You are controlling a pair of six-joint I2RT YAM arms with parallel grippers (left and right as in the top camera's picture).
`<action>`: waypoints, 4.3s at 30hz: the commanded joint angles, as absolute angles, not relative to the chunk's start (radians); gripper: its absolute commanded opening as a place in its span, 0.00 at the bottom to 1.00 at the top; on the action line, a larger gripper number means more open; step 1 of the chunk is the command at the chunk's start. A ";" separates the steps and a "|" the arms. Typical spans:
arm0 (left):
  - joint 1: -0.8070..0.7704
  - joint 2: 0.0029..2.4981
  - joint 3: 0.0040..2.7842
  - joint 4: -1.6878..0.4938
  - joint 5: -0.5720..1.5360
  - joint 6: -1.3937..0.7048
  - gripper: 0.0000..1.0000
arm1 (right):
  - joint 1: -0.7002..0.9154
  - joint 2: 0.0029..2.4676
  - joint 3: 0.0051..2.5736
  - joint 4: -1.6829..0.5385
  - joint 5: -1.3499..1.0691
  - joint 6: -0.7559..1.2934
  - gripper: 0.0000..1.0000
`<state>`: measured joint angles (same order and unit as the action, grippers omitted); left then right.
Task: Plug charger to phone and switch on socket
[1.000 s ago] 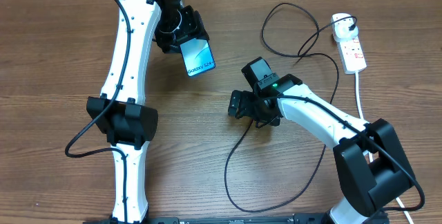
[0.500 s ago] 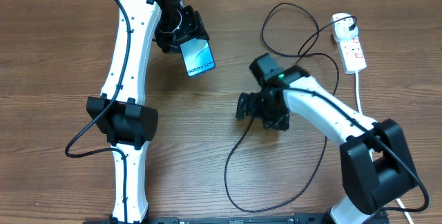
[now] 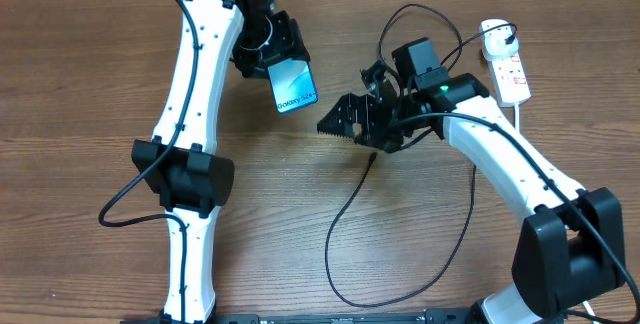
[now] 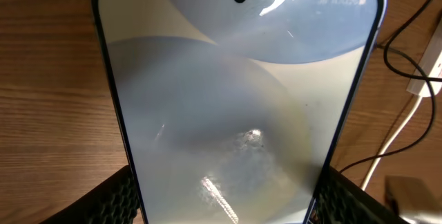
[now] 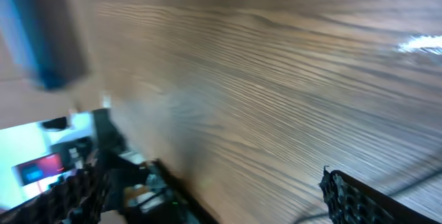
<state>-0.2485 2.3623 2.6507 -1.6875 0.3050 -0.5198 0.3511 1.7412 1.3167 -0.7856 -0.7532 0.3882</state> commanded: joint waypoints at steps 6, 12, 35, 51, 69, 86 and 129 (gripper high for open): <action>-0.258 2.328 2.678 -1.689 0.279 -0.527 0.40 | 0.263 1.718 1.340 -0.707 -0.994 0.412 1.00; -0.264 2.328 2.677 -1.689 0.293 -0.688 0.41 | 0.260 1.718 1.340 -0.587 -0.989 0.633 1.00; -0.261 2.328 2.677 -1.634 0.511 -1.153 0.42 | 0.359 1.718 1.340 -0.283 -0.603 1.082 0.58; -0.262 2.328 2.677 -1.632 0.518 -1.264 0.42 | 0.359 1.718 1.340 -0.237 -0.497 1.104 0.39; -0.262 2.328 2.677 -1.572 0.506 -1.317 0.41 | 0.386 1.718 1.340 -0.240 -0.485 1.065 0.33; -0.257 2.328 2.677 -1.569 0.472 -1.325 0.41 | 0.386 1.717 1.340 -0.228 -0.437 0.933 0.25; -0.241 2.328 2.677 -1.558 0.526 -1.336 0.43 | 0.386 1.717 1.340 -0.165 -0.548 0.934 0.13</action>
